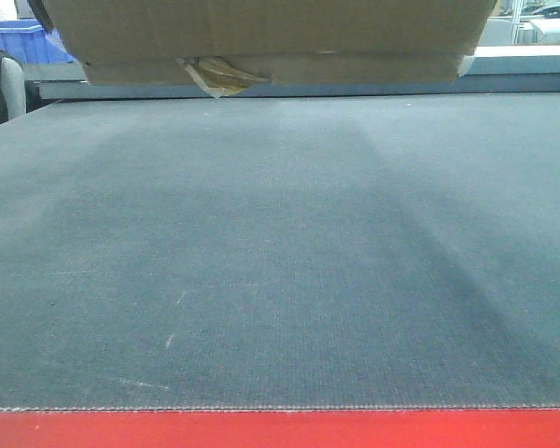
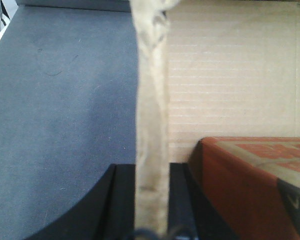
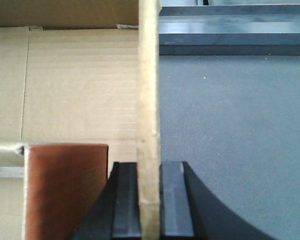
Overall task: Stack two boxes on right shelf middle
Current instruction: 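Lift the stacked boxes off the table with both grippers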
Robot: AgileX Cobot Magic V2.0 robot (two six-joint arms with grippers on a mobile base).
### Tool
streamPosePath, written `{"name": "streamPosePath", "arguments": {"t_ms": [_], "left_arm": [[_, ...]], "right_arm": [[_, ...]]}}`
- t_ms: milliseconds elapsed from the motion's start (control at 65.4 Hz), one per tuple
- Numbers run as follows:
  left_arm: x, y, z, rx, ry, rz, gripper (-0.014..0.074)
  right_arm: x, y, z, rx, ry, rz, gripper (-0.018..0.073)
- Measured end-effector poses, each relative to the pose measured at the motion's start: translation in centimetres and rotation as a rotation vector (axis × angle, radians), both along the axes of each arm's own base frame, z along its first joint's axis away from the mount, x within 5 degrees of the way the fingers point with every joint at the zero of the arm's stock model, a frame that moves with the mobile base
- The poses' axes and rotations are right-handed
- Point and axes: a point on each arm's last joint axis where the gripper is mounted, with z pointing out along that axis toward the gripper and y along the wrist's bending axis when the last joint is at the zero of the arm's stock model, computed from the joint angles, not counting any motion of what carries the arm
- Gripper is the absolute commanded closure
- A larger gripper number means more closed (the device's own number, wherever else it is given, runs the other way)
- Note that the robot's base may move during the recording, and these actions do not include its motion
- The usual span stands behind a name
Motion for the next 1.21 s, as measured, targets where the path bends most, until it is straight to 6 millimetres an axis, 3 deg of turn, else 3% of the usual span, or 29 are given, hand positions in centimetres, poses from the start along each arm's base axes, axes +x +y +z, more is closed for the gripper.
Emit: {"name": "streamPosePath", "arguments": {"t_ms": [1208], "left_arm": [[-0.17,0.17,0.66,0.007,-0.047,-0.005,0.0707]], "right_arm": [[0.13,-0.01,0.39,-0.016,-0.041,0.006,0.0711]]}}
